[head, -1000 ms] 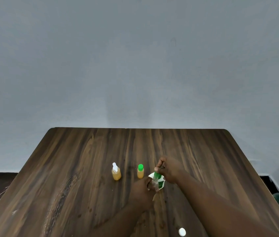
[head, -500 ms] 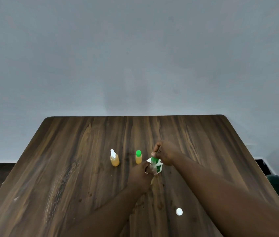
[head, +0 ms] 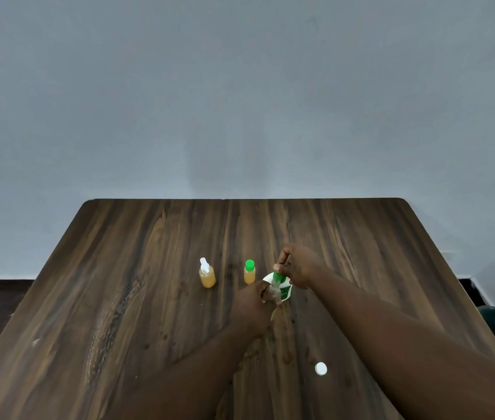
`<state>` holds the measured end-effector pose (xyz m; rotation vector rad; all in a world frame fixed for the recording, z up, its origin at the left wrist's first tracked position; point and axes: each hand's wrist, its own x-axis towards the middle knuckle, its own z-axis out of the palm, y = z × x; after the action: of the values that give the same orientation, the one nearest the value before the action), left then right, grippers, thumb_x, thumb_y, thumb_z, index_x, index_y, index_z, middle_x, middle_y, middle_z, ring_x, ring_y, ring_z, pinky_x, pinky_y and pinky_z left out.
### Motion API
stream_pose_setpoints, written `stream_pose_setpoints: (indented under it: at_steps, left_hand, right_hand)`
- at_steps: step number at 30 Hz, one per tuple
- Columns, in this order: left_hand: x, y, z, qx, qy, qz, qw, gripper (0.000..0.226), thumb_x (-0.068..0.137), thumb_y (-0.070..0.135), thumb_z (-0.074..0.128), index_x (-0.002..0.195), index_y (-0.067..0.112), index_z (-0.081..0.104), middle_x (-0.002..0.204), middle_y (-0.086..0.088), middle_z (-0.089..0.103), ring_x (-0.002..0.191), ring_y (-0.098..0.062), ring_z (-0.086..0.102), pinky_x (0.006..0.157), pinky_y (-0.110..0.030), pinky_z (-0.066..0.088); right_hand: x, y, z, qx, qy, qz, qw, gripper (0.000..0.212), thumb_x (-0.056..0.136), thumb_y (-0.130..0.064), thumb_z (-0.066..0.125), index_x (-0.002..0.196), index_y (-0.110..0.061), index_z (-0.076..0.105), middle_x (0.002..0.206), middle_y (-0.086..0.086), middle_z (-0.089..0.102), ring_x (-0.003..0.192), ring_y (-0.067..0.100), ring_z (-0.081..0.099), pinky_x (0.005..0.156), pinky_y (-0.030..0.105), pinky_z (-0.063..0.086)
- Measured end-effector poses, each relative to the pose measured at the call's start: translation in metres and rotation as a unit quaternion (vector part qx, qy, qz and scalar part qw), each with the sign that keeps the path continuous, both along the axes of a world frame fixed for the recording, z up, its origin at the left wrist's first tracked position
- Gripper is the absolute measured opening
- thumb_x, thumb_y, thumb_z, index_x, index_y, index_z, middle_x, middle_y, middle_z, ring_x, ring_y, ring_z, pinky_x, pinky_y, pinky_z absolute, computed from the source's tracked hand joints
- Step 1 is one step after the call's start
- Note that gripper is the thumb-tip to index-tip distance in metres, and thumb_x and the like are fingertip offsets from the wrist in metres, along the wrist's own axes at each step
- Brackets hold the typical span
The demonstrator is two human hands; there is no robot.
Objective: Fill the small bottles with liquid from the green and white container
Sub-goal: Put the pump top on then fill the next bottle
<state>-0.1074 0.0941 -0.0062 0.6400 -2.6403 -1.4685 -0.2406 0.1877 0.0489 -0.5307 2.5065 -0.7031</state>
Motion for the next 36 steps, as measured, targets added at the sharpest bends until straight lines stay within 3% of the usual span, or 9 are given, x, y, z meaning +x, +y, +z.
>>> stream_pose_setpoints:
  at_steps: [8, 12, 15, 18, 21, 23, 25, 31, 36]
  left_hand:
    - [-0.001, -0.001, 0.001, -0.02, -0.016, -0.003, 1.0, 0.009, 0.09, 0.017, 0.068, 0.086, 0.024, 0.067, 0.071, 0.021, 0.059, 0.072, 0.024, 0.052, 0.063, 0.0, 0.037]
    - [-0.004, 0.001, 0.0, 0.003, -0.003, 0.009, 1.0, 0.017, 0.087, 0.014, 0.07, 0.079, 0.028, 0.066, 0.079, 0.017, 0.069, 0.079, 0.02, 0.058, 0.067, 0.0, 0.038]
    - [-0.003, 0.0, 0.002, 0.0, -0.002, 0.014, 1.0, 0.008, 0.087, 0.014, 0.069, 0.082, 0.02, 0.07, 0.083, 0.013, 0.072, 0.076, 0.014, 0.059, 0.066, -0.003, 0.039]
    - [-0.002, 0.001, 0.001, 0.009, -0.004, 0.011, 1.0, 0.016, 0.089, 0.011, 0.069, 0.082, 0.025, 0.066, 0.075, 0.018, 0.066, 0.076, 0.022, 0.057, 0.067, 0.0, 0.04]
    - [-0.004, 0.001, 0.002, 0.01, 0.001, 0.01, 1.0, 0.015, 0.088, 0.013, 0.069, 0.081, 0.026, 0.065, 0.076, 0.021, 0.068, 0.078, 0.022, 0.057, 0.068, -0.001, 0.039]
    - [-0.004, 0.0, 0.003, 0.001, -0.004, 0.003, 1.0, 0.013, 0.089, 0.014, 0.068, 0.081, 0.024, 0.064, 0.071, 0.03, 0.066, 0.077, 0.024, 0.055, 0.066, 0.0, 0.038]
    - [-0.003, 0.0, 0.003, 0.002, -0.007, 0.0, 1.0, 0.013, 0.089, 0.014, 0.068, 0.083, 0.025, 0.064, 0.07, 0.025, 0.065, 0.078, 0.025, 0.055, 0.066, 0.0, 0.038]
    - [-0.003, 0.0, 0.0, 0.005, 0.016, 0.005, 1.0, 0.023, 0.084, 0.008, 0.068, 0.074, 0.029, 0.065, 0.076, 0.028, 0.069, 0.083, 0.014, 0.062, 0.071, -0.002, 0.041]
    - [-0.001, -0.001, 0.002, -0.007, 0.005, -0.013, 1.0, 0.029, 0.087, 0.011, 0.07, 0.073, 0.035, 0.059, 0.075, 0.05, 0.057, 0.082, 0.022, 0.057, 0.068, 0.001, 0.038]
  right_hand:
    - [0.001, 0.002, -0.002, -0.012, 0.004, 0.001, 1.0, 0.023, 0.087, -0.027, 0.074, 0.071, -0.025, 0.057, 0.076, -0.006, 0.064, 0.08, 0.019, 0.068, 0.076, 0.044, 0.06]
    - [-0.005, -0.001, 0.001, -0.012, -0.004, 0.006, 1.0, 0.023, 0.084, -0.027, 0.076, 0.07, -0.024, 0.059, 0.078, -0.001, 0.068, 0.078, 0.021, 0.069, 0.072, 0.046, 0.061]
    - [-0.003, 0.0, -0.002, -0.017, 0.012, 0.004, 1.0, 0.025, 0.085, -0.027, 0.075, 0.07, -0.024, 0.056, 0.072, -0.006, 0.063, 0.072, 0.019, 0.066, 0.068, 0.04, 0.06]
    - [-0.001, 0.0, -0.005, -0.001, 0.028, 0.013, 1.0, 0.026, 0.086, -0.029, 0.074, 0.07, -0.026, 0.054, 0.071, -0.007, 0.061, 0.069, 0.015, 0.063, 0.064, 0.034, 0.056]
    - [-0.006, -0.001, -0.003, -0.01, 0.01, 0.012, 1.0, 0.023, 0.085, -0.028, 0.075, 0.071, -0.025, 0.058, 0.074, -0.006, 0.063, 0.077, 0.018, 0.067, 0.073, 0.042, 0.06]
    - [-0.005, 0.002, -0.005, -0.011, 0.021, 0.014, 1.0, 0.017, 0.086, -0.027, 0.075, 0.077, -0.021, 0.062, 0.074, -0.008, 0.061, 0.078, 0.017, 0.065, 0.07, 0.036, 0.057]
    - [-0.001, 0.004, -0.007, -0.004, 0.04, 0.019, 0.999, 0.016, 0.087, -0.029, 0.073, 0.081, -0.02, 0.061, 0.074, -0.01, 0.061, 0.077, 0.015, 0.063, 0.067, 0.031, 0.052]
    - [-0.006, 0.002, -0.005, -0.021, 0.006, 0.008, 1.0, 0.02, 0.084, -0.029, 0.076, 0.074, -0.023, 0.061, 0.078, -0.004, 0.068, 0.078, 0.017, 0.068, 0.073, 0.043, 0.06]
    - [-0.003, 0.004, -0.008, -0.014, 0.023, 0.01, 1.0, 0.019, 0.085, -0.03, 0.075, 0.076, -0.023, 0.06, 0.078, -0.005, 0.067, 0.077, 0.017, 0.067, 0.071, 0.038, 0.057]
